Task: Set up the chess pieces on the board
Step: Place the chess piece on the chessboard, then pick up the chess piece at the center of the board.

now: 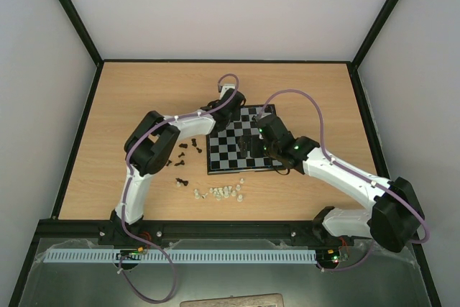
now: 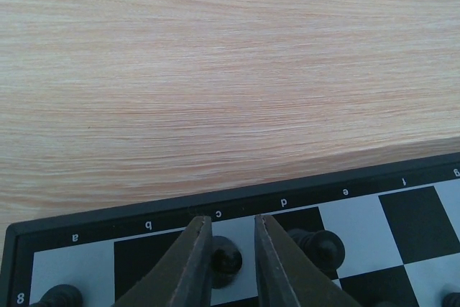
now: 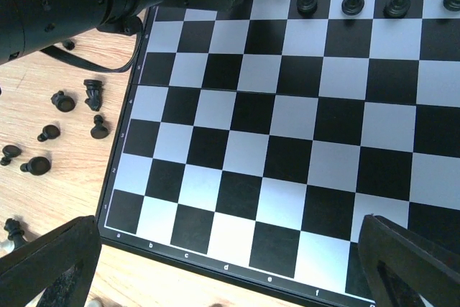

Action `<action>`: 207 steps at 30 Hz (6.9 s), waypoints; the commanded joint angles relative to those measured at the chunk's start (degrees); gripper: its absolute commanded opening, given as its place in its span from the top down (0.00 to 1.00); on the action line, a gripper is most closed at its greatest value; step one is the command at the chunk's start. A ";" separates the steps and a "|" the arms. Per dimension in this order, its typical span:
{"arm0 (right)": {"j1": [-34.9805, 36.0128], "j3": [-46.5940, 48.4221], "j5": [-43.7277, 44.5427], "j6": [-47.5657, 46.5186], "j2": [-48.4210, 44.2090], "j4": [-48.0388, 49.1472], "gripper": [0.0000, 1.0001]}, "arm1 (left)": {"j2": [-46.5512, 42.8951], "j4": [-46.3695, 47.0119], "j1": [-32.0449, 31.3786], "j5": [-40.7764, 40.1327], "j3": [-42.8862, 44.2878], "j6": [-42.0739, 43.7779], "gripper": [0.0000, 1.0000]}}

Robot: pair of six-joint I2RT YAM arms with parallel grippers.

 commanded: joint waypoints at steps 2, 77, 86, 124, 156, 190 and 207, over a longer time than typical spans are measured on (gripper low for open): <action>-0.18 -1.00 -0.54 -0.36 0.41 0.14 0.01 | 1.08 -1.05 -0.13 -1.69 0.21 -0.35 0.76; -0.25 8.54 -16.36 -3.34 12.80 0.96 0.03 | -29.85 -6.06 25.00 24.33 -32.20 -12.24 0.40; -0.20 7.17 -17.33 -3.32 12.74 1.98 0.03 | -26.98 -6.97 24.37 24.01 -31.22 -13.08 0.46; -0.19 1.55 -21.84 -4.23 8.63 5.50 0.04 | -13.32 -12.78 23.66 19.96 -20.93 -17.94 0.65; -0.23 0.88 -22.12 -4.23 8.76 6.37 0.04 | -6.91 -20.95 16.42 13.49 -13.81 -10.54 0.65; -0.17 1.31 -21.99 -4.14 9.37 5.82 0.04 | -5.95 -24.53 10.86 16.76 -19.01 1.95 0.56; -0.22 1.26 -21.95 -3.99 9.37 5.51 0.04 | -4.86 -24.38 11.11 15.68 -18.26 1.95 0.68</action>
